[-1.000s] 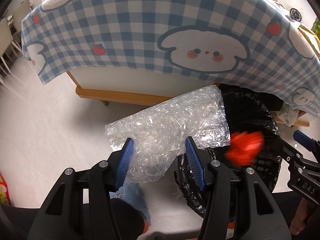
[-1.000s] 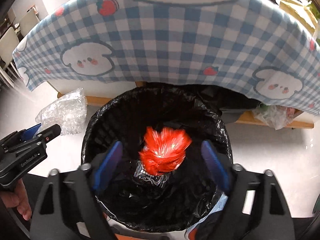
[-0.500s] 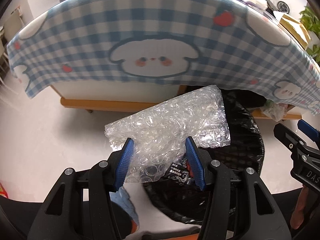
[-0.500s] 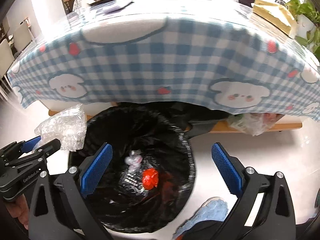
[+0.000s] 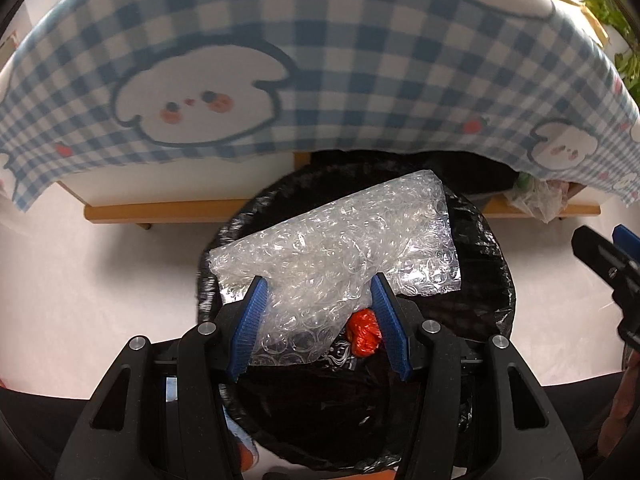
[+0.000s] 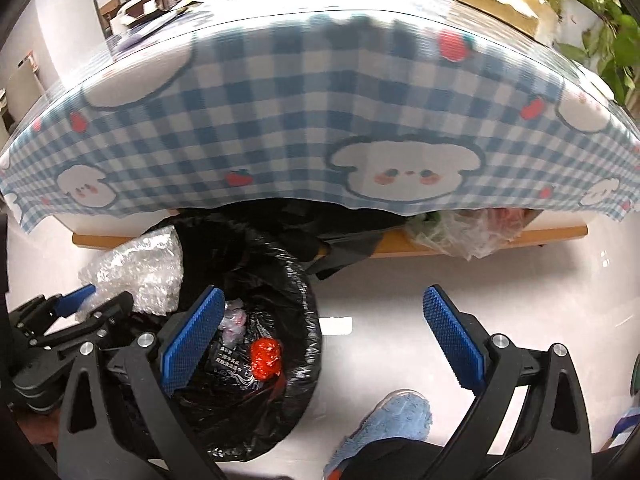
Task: Collect trash
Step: 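Open the left tool over the bin to drop the bubble wrap, then raise both tools from the bin and move back over the table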
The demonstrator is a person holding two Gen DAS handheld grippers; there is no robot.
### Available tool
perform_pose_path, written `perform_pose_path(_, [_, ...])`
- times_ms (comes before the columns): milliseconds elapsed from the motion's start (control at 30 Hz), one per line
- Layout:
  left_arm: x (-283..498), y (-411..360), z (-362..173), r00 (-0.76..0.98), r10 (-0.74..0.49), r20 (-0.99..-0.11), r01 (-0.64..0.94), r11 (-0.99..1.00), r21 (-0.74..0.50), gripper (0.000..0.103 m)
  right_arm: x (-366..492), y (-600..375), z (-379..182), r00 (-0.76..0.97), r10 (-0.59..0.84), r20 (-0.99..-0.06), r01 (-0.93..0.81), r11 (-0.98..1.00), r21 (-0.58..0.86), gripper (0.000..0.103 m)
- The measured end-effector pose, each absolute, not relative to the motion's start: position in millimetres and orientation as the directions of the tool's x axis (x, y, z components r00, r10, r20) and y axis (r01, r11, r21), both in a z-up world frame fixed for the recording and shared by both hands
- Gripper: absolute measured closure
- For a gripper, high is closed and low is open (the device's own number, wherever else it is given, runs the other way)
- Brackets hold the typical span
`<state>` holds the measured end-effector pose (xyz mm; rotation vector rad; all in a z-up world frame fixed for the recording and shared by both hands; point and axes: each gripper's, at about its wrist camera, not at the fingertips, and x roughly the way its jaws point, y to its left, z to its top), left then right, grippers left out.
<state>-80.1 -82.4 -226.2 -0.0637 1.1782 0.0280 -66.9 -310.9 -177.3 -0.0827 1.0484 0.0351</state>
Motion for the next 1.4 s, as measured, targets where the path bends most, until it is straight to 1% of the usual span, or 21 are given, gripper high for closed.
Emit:
perform_pose_path(133, [-77,-94,-231,0.377,-0.029,-0.926,-0.038,0.998,-0.047,0.049,-66,-319,-178,0.497,-0.014,-0.868,-0.053,0.998,-0.047,0.008])
perform_pose_path(200, [-77,-97,-230,0.386,-0.027,-0.922,-0.024,0.999,-0.039,0.046,-65,-321,-179,0.497,-0.019,-0.867,-0.051,0.997,-0.051,0.008])
perform_pose_path(267, [-76,-99,-230,0.394,-0.016,-0.919,-0.027,0.999,-0.029,0.037,-65,-324,-179,0.497,-0.021,-0.868,-0.044,0.998,-0.05,0.008])
perform_pose_path(400, [-76,-99,-229,0.396,-0.018,-0.918,-0.01,1.0,-0.024,0.026,-64,-326,-179,0.496,-0.022,-0.868,-0.046,0.998,-0.051,0.008])
perform_pose_path(467, [-76,-101,-230,0.401,-0.019,-0.916,-0.003,1.0,-0.022,0.019,-64,-325,-179,0.496,-0.025,-0.868,-0.049,0.997,-0.056,0.008])
perform_pose_path(500, [-76,-101,-229,0.404,-0.018,-0.915,-0.002,1.0,-0.021,0.018,-64,-325,-179,0.496,-0.026,-0.868,-0.051,0.997,-0.059,0.008])
perform_pose_path(567, [-75,-101,-227,0.414,-0.015,-0.91,-0.002,1.0,-0.017,0.011,-63,-324,-179,0.498,-0.028,-0.866,-0.052,0.997,-0.062,0.008])
perform_pose_path(633, [-75,-100,-223,0.423,-0.015,-0.906,-0.004,1.0,-0.019,0.008,-63,-323,-178,0.501,-0.029,-0.865,-0.052,0.997,-0.063,0.007])
perform_pose_path(733, [-76,-96,-214,0.443,-0.007,-0.896,0.002,1.0,-0.007,0.006,-64,-320,-176,0.503,-0.026,-0.864,-0.056,0.996,-0.063,0.007])
perform_pose_path(933, [-81,-87,-191,0.474,-0.005,-0.88,-0.006,1.0,-0.009,0.006,-65,-313,-164,0.521,-0.023,-0.853,-0.067,0.996,-0.067,0.007])
perform_pose_path(1400, [-87,-57,-125,0.556,-0.017,-0.831,-0.046,0.998,-0.051,0.006,-76,-286,-99,0.608,0.002,-0.794,-0.104,0.992,-0.077,0.007])
